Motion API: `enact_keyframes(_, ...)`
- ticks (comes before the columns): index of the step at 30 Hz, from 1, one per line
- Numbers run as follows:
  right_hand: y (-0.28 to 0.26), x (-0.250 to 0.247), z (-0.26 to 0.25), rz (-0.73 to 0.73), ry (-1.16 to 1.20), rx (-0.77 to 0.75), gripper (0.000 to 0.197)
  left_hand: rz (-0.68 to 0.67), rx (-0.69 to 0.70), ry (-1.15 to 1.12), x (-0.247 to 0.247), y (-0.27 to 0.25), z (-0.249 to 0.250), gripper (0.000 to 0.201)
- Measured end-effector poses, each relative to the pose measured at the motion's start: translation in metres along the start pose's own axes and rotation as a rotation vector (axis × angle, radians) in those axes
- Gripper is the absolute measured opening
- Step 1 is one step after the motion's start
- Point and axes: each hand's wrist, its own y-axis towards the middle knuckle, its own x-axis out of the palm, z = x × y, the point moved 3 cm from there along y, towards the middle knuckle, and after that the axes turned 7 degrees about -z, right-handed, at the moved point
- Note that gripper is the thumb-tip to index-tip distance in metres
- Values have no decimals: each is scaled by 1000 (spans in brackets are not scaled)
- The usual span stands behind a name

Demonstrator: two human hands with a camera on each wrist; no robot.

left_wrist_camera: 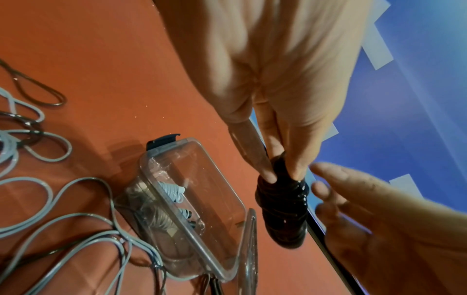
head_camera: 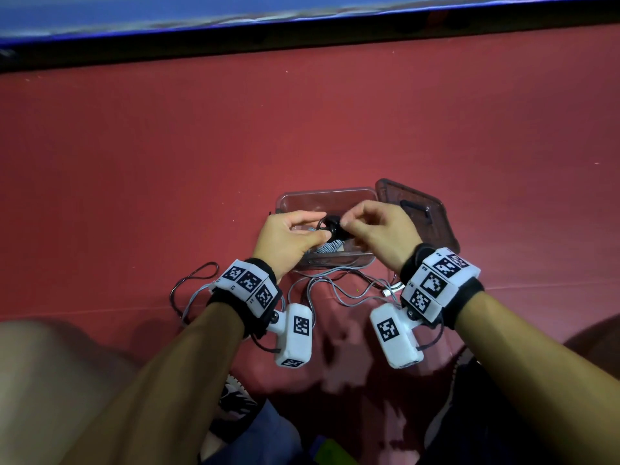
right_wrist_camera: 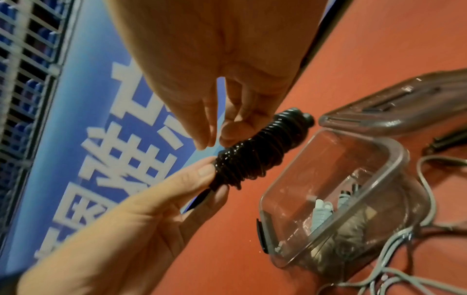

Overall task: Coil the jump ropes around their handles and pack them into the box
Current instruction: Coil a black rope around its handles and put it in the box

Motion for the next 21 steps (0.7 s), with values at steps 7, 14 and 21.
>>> enact_keyframes(7, -8, 7, -8, -110, -269, -99, 22, -40, 4, 162, 2, -3, -2, 20)
enact_keyframes(14, -7, 7, -4, -137, -315, -57, 16, -28, 47, 210, -1, -2, -2, 7)
enact_keyframes(21, -9, 8, 1, -128, -255, -44, 21, -56, 74, 219, 2, -4, 5, 2)
